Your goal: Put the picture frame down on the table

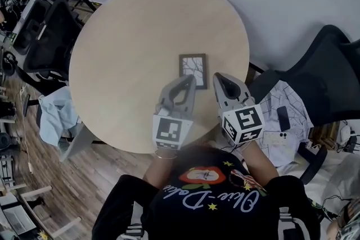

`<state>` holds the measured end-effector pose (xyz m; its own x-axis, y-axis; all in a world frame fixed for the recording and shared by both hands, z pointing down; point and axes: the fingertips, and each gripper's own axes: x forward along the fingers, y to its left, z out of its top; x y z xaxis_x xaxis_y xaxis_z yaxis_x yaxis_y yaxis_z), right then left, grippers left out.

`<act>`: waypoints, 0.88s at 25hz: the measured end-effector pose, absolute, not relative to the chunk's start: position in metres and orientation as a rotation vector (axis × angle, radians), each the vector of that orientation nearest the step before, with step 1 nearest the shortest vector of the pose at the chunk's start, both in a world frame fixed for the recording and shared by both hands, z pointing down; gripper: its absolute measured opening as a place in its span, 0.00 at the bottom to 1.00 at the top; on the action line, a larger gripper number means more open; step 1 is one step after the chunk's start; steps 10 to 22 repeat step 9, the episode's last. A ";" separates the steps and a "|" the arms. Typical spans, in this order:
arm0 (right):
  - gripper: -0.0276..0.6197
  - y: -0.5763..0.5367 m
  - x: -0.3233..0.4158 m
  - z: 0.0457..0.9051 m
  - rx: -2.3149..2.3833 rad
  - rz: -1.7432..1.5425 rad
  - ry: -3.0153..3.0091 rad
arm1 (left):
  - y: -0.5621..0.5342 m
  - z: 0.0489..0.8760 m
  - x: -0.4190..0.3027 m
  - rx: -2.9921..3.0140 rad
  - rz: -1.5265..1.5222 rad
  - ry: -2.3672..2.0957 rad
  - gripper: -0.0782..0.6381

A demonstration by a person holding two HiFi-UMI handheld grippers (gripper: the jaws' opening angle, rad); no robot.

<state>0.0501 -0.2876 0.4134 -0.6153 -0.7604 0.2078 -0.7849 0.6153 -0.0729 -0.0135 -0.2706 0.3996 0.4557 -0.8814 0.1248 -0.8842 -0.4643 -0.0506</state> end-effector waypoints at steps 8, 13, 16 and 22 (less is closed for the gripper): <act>0.04 -0.287 0.051 0.412 1.294 0.226 -2.682 | -0.269 0.401 -0.012 2.664 0.207 -1.611 0.11; 0.04 -0.286 0.051 0.412 1.294 0.226 -2.681 | -0.268 0.401 -0.012 2.663 0.208 -1.611 0.11; 0.04 -0.286 0.051 0.412 1.294 0.226 -2.681 | -0.268 0.401 -0.012 2.663 0.208 -1.611 0.11; 0.04 -0.286 0.051 0.412 1.294 0.226 -2.681 | -0.268 0.401 -0.012 2.663 0.208 -1.611 0.11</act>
